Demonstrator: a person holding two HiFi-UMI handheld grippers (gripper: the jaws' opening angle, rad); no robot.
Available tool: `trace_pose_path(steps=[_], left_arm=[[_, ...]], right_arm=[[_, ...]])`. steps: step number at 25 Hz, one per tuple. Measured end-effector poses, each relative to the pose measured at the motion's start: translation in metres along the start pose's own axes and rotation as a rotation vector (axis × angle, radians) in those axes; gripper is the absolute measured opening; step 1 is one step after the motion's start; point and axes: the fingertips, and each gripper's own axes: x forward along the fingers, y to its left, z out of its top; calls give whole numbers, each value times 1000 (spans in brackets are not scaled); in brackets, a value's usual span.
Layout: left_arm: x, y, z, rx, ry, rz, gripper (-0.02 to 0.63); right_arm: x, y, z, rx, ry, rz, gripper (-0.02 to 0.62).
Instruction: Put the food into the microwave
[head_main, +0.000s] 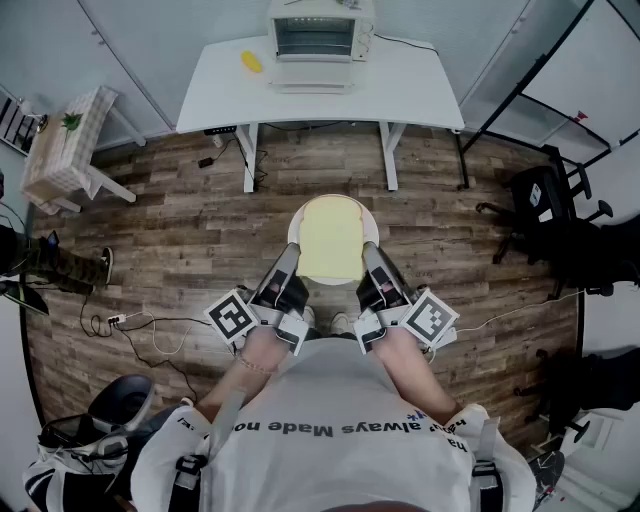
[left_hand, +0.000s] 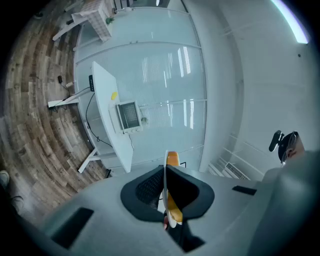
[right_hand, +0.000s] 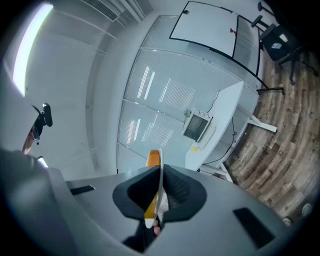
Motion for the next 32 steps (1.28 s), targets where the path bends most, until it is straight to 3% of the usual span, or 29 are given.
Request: trace_pose_path(steps=[22, 32], left_arm=[[-25, 26, 65, -35, 19, -4, 18], [-2, 41, 79, -39, 4, 7, 18]], right_arm=[[58, 9, -47, -8, -12, -29, 25], [82, -6, -35, -6, 4, -26, 25]])
